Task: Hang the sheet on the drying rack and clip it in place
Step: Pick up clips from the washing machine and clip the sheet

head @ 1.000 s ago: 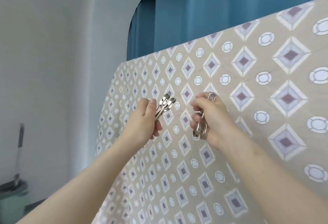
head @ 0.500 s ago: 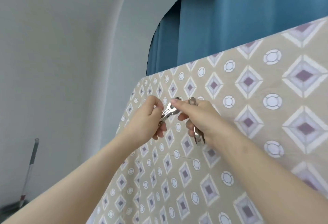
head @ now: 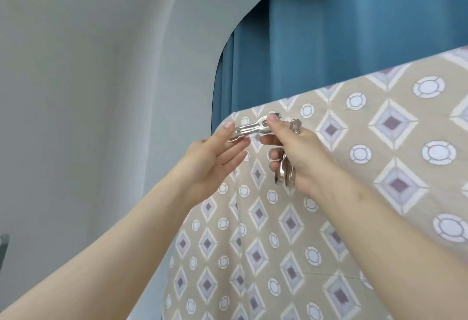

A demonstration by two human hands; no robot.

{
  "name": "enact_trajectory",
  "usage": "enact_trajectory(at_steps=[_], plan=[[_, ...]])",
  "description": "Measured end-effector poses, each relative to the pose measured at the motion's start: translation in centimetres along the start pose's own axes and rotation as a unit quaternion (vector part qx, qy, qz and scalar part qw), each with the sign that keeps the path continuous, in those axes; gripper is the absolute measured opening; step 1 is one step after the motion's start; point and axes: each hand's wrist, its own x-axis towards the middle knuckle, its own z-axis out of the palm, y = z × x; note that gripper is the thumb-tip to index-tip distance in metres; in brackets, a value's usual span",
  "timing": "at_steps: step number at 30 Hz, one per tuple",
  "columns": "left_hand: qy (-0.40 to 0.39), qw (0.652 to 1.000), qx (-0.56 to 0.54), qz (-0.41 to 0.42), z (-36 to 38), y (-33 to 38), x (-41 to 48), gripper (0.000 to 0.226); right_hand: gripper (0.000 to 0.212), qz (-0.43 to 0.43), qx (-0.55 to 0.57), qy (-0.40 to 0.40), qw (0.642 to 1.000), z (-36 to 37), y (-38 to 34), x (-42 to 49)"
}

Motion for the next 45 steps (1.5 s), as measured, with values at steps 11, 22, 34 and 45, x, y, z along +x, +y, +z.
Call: enact_trajectory(at_steps=[11,22,34,45], plan=[[-0.007,0.989,-0.15,0.014,-1.3,0.3,9.4,0.022,0.02,-0.068,-0.104,0.063,0.99,2.3,1.0,7.1],[-0.021,0.985,0.054,0.163,-1.1,3.1,16.7,0.019,0.011,-0.272,-0.352,0.163,0.881,2.0,-3.2,13.7],[-0.074,0.939,0.26,0.212,-2.7,5.3,20.9,0.008,0.017,-0.085,-0.584,0.112,0.799,3.6,-4.6,16.5],[-0.166,0.902,0.34,0.208,-2.3,6.5,23.0,0.009,0.018,-0.096,-0.607,0.16,0.772,3.6,-4.3,16.9]])
